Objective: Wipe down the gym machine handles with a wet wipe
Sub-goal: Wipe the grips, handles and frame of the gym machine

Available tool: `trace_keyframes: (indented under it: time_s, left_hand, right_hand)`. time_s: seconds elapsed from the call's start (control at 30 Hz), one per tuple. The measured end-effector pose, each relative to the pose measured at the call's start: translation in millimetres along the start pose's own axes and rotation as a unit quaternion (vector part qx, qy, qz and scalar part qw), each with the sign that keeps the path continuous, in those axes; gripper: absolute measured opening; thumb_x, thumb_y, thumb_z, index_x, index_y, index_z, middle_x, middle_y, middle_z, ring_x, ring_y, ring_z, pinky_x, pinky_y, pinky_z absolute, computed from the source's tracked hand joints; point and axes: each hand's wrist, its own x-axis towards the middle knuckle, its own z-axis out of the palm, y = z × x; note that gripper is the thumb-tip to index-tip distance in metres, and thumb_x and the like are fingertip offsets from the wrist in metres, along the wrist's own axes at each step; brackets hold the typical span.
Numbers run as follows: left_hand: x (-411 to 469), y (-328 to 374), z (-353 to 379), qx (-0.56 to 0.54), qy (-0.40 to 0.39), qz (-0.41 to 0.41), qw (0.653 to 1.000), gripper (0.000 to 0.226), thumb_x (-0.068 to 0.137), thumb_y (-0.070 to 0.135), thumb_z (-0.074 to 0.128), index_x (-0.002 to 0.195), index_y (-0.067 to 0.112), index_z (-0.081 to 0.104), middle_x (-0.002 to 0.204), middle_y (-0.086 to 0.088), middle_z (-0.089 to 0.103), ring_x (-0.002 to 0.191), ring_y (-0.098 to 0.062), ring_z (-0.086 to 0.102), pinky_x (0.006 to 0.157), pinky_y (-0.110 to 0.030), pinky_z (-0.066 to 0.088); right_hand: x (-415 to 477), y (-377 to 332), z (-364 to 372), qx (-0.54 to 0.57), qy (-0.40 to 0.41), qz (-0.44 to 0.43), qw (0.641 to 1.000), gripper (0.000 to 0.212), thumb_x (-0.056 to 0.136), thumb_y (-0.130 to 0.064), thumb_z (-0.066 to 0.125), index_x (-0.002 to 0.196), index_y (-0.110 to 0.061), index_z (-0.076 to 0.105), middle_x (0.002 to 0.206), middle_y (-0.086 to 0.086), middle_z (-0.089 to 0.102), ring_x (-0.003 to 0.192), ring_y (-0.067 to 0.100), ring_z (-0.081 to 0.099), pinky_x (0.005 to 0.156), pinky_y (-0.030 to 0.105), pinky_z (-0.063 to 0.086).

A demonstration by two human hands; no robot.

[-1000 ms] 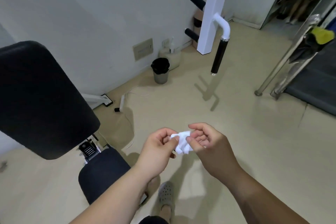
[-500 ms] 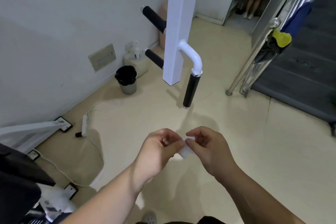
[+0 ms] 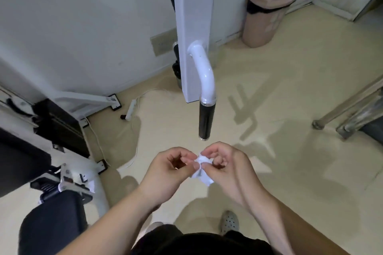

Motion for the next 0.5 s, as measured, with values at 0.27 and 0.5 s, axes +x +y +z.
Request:
trace_keyframes:
  time_s: [0.27, 0.5]
  left_hand:
    - [-20.5, 8.5, 44.1, -0.007, 0.145, -0.017, 0.989, 0.013, 0.074, 0.032, 0.076, 0.081, 0.022, 0.074, 0.075, 0.004, 0.07, 0.069, -0.012, 0.059, 0.066, -0.023, 0.048]
    - [-23.6, 6.5, 40.6, 0.133, 0.285, 0.03, 0.949, 0.026, 0.076, 0.015, 0.086, 0.084, 0.035, 0.072, 0.085, 0.01, 0.07, 0.079, -0.006, 0.063, 0.066, -0.013, 0.045]
  right_hand:
    - [26.4, 4.3, -28.3, 0.0, -0.115, -0.032, 0.993, 0.023, 0.084, -0.015, 0.074, 0.08, -0.037, 0.068, 0.051, -0.009, 0.046, 0.052, 0.005, 0.042, 0.054, 0.016, 0.039]
    - [26.8, -6.7, -25.6, -0.028, -0.131, -0.064, 0.989, 0.024, 0.087, -0.018, 0.076, 0.09, -0.042, 0.073, 0.06, -0.011, 0.05, 0.059, 0.005, 0.047, 0.059, 0.013, 0.041]
